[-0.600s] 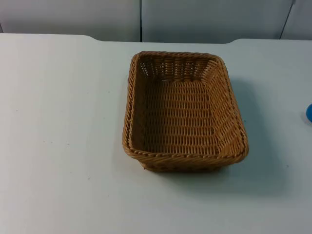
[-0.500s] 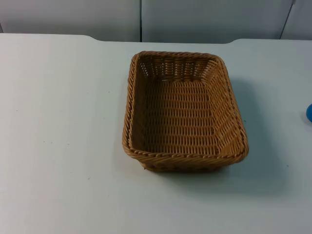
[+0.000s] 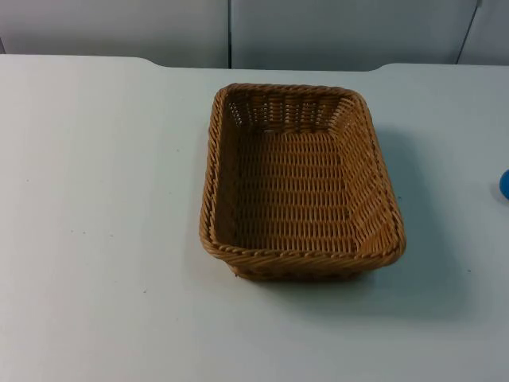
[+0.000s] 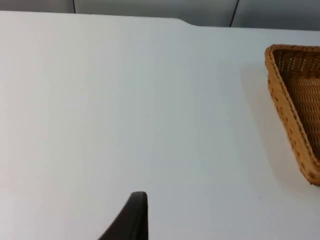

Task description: Pick up the basket with the left hand and place the ball into the basket with the right hand.

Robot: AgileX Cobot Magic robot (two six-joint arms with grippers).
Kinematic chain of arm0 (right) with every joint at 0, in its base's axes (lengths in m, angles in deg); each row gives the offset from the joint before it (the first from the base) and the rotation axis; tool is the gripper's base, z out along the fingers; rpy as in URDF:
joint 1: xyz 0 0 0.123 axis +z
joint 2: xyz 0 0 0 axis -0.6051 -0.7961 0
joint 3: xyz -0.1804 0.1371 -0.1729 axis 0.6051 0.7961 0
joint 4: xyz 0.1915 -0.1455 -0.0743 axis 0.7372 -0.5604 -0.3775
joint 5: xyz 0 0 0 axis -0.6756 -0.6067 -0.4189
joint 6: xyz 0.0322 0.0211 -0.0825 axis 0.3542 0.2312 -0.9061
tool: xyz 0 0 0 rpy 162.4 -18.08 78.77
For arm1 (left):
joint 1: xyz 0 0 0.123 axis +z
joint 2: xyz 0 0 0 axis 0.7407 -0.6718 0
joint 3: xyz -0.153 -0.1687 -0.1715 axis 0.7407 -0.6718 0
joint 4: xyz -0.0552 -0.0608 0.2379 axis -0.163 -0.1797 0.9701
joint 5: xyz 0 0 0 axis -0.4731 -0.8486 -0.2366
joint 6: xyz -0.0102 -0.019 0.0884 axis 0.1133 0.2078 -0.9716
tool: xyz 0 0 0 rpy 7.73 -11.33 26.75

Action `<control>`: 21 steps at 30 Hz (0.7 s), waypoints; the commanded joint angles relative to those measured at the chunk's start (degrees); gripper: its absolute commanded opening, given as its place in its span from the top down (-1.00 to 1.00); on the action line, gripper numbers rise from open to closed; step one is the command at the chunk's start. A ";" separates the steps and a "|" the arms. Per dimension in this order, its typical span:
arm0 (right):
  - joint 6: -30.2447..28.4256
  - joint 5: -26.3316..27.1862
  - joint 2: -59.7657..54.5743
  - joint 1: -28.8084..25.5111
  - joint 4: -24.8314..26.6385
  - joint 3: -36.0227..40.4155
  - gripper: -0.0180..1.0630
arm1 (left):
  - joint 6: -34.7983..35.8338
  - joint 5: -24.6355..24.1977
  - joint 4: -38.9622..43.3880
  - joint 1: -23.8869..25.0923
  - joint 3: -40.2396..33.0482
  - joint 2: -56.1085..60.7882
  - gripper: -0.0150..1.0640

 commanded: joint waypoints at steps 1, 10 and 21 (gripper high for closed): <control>0.04 0.55 0.18 -0.44 0.00 0.37 -0.97 | 0.32 2.60 -0.57 0.29 2.09 -3.25 -0.98; 0.04 0.55 0.18 -0.44 0.00 0.37 -0.97 | -1.61 7.17 -1.93 0.29 9.34 -15.02 -0.98; 0.04 0.55 0.18 -0.44 0.00 0.37 -0.97 | -12.40 12.32 -12.48 0.29 17.72 -29.65 -0.98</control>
